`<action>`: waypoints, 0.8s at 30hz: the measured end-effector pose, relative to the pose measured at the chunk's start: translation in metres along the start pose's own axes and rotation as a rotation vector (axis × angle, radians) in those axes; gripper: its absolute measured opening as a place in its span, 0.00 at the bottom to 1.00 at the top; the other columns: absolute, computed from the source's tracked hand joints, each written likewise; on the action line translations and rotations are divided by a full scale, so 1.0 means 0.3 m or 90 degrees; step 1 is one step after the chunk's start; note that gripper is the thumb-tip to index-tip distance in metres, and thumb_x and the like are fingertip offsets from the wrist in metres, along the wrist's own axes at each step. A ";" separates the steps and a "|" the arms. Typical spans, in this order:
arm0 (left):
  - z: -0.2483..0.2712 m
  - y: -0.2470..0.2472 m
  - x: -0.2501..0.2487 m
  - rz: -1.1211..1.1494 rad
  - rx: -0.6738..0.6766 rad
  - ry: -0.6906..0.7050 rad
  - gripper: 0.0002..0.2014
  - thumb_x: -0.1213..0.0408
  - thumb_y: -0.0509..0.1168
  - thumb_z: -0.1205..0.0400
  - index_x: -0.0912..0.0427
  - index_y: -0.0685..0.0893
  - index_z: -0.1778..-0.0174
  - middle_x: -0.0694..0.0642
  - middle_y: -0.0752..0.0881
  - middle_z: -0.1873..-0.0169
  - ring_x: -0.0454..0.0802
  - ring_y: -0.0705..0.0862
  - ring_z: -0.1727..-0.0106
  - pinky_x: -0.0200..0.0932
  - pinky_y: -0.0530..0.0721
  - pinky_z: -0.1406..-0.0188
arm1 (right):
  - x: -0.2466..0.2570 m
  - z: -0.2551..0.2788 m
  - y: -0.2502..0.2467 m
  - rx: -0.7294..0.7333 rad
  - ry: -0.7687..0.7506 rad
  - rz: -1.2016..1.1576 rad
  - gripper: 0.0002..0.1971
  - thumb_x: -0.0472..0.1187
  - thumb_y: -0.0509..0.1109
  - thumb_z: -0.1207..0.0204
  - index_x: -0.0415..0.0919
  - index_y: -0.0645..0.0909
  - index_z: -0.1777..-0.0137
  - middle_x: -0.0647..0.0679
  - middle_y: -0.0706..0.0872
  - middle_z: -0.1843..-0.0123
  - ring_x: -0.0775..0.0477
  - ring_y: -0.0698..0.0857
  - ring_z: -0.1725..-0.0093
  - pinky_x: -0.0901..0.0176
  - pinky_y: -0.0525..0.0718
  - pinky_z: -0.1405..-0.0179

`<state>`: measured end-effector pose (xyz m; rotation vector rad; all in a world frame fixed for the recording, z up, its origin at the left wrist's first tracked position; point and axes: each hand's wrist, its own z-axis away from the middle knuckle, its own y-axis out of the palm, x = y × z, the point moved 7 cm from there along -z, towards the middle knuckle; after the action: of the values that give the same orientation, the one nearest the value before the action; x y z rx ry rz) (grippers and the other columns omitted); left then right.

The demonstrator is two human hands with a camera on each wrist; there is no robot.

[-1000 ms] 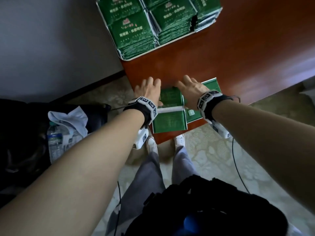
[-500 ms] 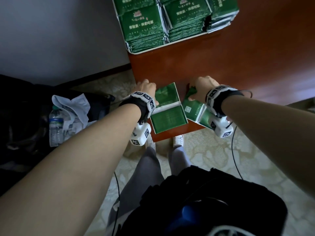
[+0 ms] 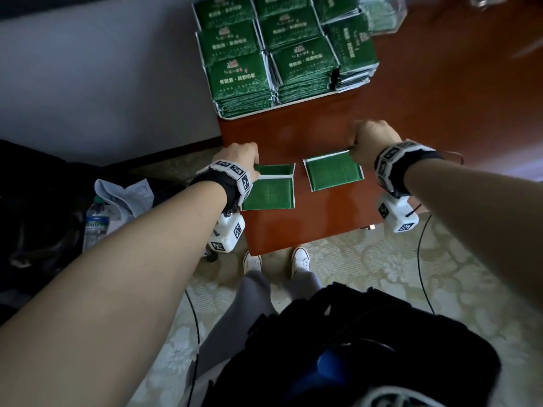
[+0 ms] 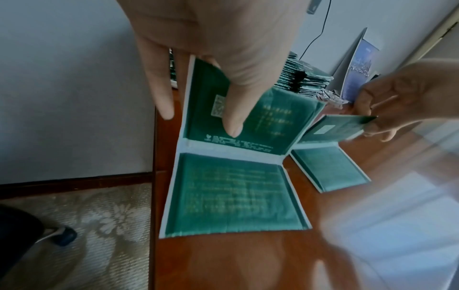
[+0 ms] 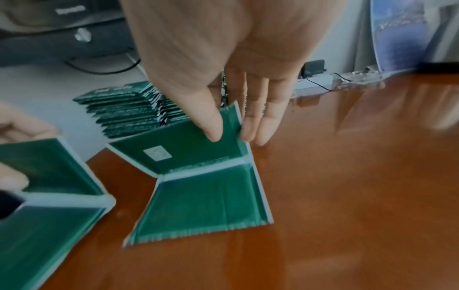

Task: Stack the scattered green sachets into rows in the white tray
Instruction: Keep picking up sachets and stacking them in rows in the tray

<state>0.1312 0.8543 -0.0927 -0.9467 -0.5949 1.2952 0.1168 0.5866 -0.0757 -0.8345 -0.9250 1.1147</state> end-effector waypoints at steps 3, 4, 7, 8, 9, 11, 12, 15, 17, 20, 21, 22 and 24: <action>0.049 0.067 -0.029 0.001 0.013 0.013 0.20 0.44 0.76 0.28 0.47 0.77 0.49 0.50 0.81 0.44 0.54 0.82 0.48 0.49 0.80 0.54 | -0.005 0.056 0.053 0.052 -0.070 0.152 0.22 0.36 0.74 0.35 0.50 0.79 0.39 0.48 0.75 0.37 0.40 0.76 0.35 0.47 0.80 0.43; 0.061 0.104 -0.045 -0.001 0.016 0.035 0.27 0.41 0.77 0.30 0.48 0.77 0.41 0.52 0.78 0.36 0.55 0.80 0.39 0.52 0.79 0.45 | -0.005 0.071 0.081 0.063 -0.098 0.190 0.30 0.39 0.75 0.36 0.50 0.75 0.32 0.47 0.72 0.30 0.39 0.73 0.31 0.43 0.78 0.37; 0.108 0.249 -0.085 -0.045 0.053 0.097 0.58 0.28 0.72 0.34 0.53 0.53 0.15 0.53 0.44 0.13 0.56 0.49 0.13 0.65 0.54 0.17 | 0.002 0.092 0.193 0.107 -0.170 0.209 0.51 0.57 0.76 0.33 0.51 0.52 0.14 0.46 0.46 0.11 0.39 0.54 0.14 0.35 0.60 0.18; 0.128 0.305 -0.095 -0.071 0.063 0.111 0.64 0.24 0.68 0.35 0.53 0.43 0.13 0.52 0.35 0.14 0.55 0.41 0.13 0.67 0.47 0.17 | 0.008 0.098 0.236 0.121 -0.186 0.215 0.53 0.64 0.72 0.31 0.52 0.45 0.13 0.48 0.39 0.11 0.39 0.48 0.13 0.34 0.53 0.16; 0.150 0.361 -0.103 -0.095 0.063 0.122 0.67 0.20 0.64 0.37 0.53 0.37 0.14 0.52 0.30 0.15 0.55 0.36 0.14 0.67 0.42 0.17 | 0.013 0.105 0.278 0.130 -0.202 0.225 0.53 0.67 0.68 0.28 0.53 0.40 0.13 0.48 0.35 0.12 0.40 0.44 0.13 0.33 0.49 0.16; 0.201 0.449 -0.120 -0.115 0.028 0.128 0.70 0.15 0.58 0.39 0.56 0.30 0.15 0.54 0.26 0.17 0.57 0.32 0.15 0.67 0.37 0.18 | 0.019 0.126 0.345 0.124 -0.217 0.219 0.51 0.70 0.63 0.26 0.53 0.36 0.13 0.48 0.33 0.12 0.40 0.41 0.13 0.31 0.47 0.16; 0.226 0.480 -0.128 -0.113 0.005 0.125 0.71 0.14 0.56 0.40 0.57 0.30 0.15 0.55 0.26 0.17 0.57 0.31 0.15 0.67 0.36 0.19 | 0.018 0.140 0.367 0.110 -0.216 0.203 0.51 0.70 0.61 0.25 0.54 0.36 0.13 0.48 0.33 0.12 0.39 0.40 0.13 0.31 0.47 0.16; 0.286 0.537 -0.150 -0.125 -0.049 0.117 0.68 0.18 0.59 0.35 0.58 0.32 0.15 0.56 0.28 0.16 0.58 0.32 0.15 0.69 0.40 0.17 | 0.008 0.196 0.405 0.053 -0.211 0.173 0.50 0.70 0.60 0.26 0.52 0.38 0.12 0.48 0.36 0.11 0.38 0.43 0.13 0.29 0.47 0.17; 0.319 0.568 -0.159 -0.151 -0.078 0.114 0.61 0.30 0.66 0.27 0.57 0.32 0.15 0.55 0.30 0.15 0.57 0.34 0.14 0.68 0.43 0.17 | 0.005 0.254 0.427 0.013 -0.226 0.177 0.49 0.71 0.59 0.27 0.52 0.42 0.12 0.46 0.41 0.11 0.36 0.47 0.13 0.27 0.47 0.18; 0.370 0.602 -0.164 -0.117 -0.138 0.107 0.52 0.60 0.72 0.22 0.53 0.39 0.14 0.50 0.37 0.14 0.53 0.40 0.13 0.66 0.45 0.16 | -0.001 0.367 0.473 -0.052 -0.274 0.201 0.49 0.71 0.62 0.28 0.47 0.51 0.12 0.40 0.53 0.12 0.31 0.60 0.17 0.25 0.57 0.21; 0.389 0.606 -0.168 -0.092 -0.157 0.111 0.50 0.66 0.73 0.23 0.52 0.45 0.14 0.49 0.42 0.13 0.52 0.43 0.13 0.65 0.45 0.16 | 0.000 0.407 0.498 -0.062 -0.296 0.223 0.48 0.69 0.65 0.28 0.45 0.55 0.13 0.38 0.57 0.13 0.30 0.64 0.20 0.25 0.61 0.24; 0.408 0.610 -0.173 -0.067 -0.168 0.115 0.47 0.70 0.72 0.24 0.52 0.51 0.14 0.49 0.47 0.13 0.51 0.46 0.13 0.65 0.46 0.16 | 0.004 0.443 0.523 -0.066 -0.313 0.250 0.48 0.65 0.68 0.29 0.43 0.58 0.14 0.36 0.61 0.15 0.28 0.67 0.23 0.26 0.65 0.26; 0.438 0.602 -0.176 -0.030 -0.172 0.116 0.41 0.74 0.70 0.24 0.51 0.60 0.16 0.47 0.53 0.14 0.49 0.50 0.13 0.63 0.47 0.15 | 0.020 0.490 0.552 -0.076 -0.322 0.288 0.45 0.50 0.74 0.32 0.42 0.61 0.16 0.35 0.65 0.19 0.28 0.71 0.28 0.30 0.70 0.32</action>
<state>-0.0834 0.8354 -0.1714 -1.2503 -0.6556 1.0894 -0.0764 0.6449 -0.1670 -0.9025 -1.2635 1.7276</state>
